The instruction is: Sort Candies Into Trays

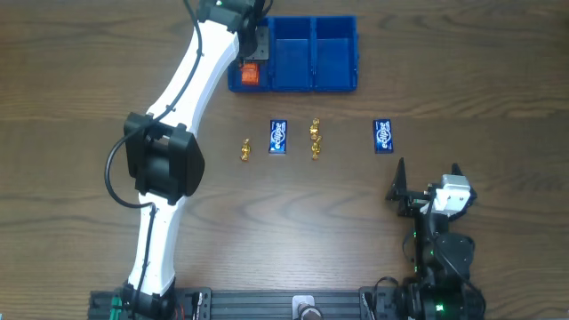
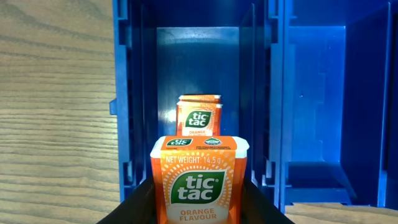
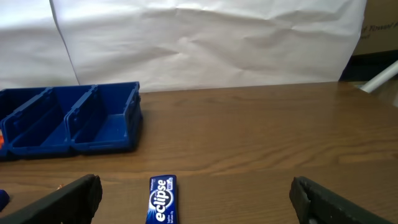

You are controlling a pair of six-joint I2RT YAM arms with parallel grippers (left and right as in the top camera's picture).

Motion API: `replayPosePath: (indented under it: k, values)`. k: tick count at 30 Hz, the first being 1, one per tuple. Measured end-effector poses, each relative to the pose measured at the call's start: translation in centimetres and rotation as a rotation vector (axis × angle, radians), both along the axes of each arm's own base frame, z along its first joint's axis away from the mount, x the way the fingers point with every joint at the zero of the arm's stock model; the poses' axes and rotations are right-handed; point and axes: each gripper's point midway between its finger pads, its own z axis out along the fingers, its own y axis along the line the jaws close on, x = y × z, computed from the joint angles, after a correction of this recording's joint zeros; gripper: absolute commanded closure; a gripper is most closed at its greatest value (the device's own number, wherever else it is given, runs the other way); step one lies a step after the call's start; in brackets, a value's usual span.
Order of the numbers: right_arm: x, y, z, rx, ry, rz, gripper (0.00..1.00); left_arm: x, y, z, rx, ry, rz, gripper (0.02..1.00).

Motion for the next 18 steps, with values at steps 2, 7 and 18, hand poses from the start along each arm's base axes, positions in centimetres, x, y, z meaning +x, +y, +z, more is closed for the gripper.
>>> replayPosePath:
  k: [2,7,18]
  values:
    - [0.0,0.0,0.0,0.0,0.0,0.0,0.001,0.08,0.25,0.0,0.0,0.0,0.005,0.752]
    - [0.0,0.0,0.0,0.0,0.0,0.0,0.001,0.17,0.48,0.0,0.0,0.0,0.009,0.722]
    - [0.0,0.0,0.0,0.0,0.0,0.0,0.001,0.5,0.36,0.15,-0.008,-0.014,0.016,0.064]
